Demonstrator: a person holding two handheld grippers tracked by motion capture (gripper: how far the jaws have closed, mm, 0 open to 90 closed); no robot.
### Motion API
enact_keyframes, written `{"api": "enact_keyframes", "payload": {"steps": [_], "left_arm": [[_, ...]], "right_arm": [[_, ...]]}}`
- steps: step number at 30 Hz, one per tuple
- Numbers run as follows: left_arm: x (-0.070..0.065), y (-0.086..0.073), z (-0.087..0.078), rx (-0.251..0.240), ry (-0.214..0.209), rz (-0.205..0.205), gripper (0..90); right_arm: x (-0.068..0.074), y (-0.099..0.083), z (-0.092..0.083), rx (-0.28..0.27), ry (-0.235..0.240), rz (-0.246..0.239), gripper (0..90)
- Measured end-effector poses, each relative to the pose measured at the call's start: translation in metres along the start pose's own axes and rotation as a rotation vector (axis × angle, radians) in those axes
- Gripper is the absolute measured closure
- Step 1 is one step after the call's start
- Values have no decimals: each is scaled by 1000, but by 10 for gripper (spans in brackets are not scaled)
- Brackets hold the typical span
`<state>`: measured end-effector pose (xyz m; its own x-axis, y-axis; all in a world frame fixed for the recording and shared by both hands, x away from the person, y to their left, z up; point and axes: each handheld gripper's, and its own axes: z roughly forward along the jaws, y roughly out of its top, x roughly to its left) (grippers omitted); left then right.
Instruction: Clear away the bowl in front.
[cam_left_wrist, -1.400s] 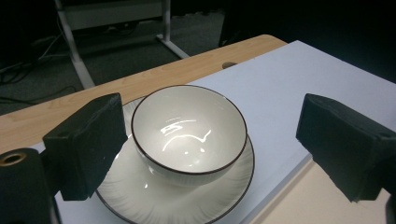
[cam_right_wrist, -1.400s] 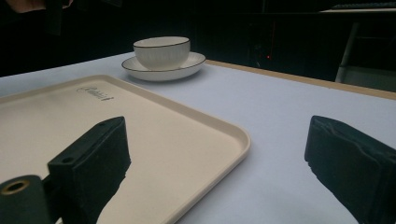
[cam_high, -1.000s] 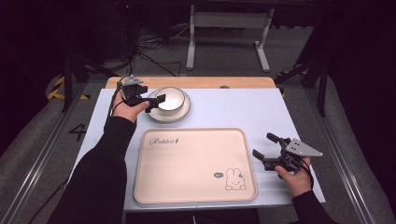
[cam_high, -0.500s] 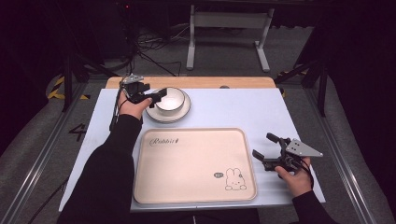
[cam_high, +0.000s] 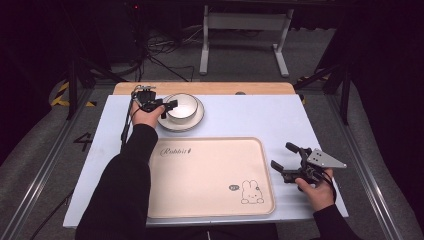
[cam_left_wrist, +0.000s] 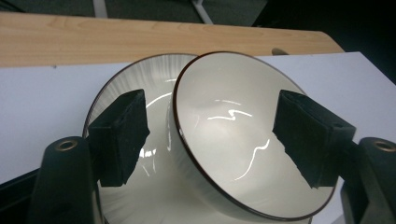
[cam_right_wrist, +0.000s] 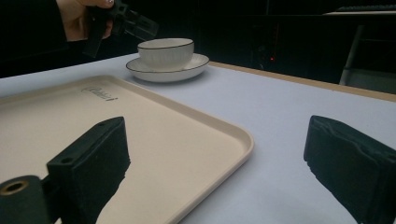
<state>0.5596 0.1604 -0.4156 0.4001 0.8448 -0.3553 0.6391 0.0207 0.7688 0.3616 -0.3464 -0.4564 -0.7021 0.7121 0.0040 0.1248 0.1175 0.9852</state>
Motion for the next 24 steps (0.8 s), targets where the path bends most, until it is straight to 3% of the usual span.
{"api": "enact_keyframes", "payload": {"steps": [7, 13, 24], "left_arm": [[3, -4, 8, 40, 45, -18, 305], [4, -10, 17, 98, 24, -64, 347], [0, -15, 27, 107, 18, -31, 459]], "right_arm": [[0, 0, 0, 0, 1, 0, 68], [0, 0, 0, -3, -2, 4, 69], [0, 0, -1, -3, -1, 3, 71]]}}
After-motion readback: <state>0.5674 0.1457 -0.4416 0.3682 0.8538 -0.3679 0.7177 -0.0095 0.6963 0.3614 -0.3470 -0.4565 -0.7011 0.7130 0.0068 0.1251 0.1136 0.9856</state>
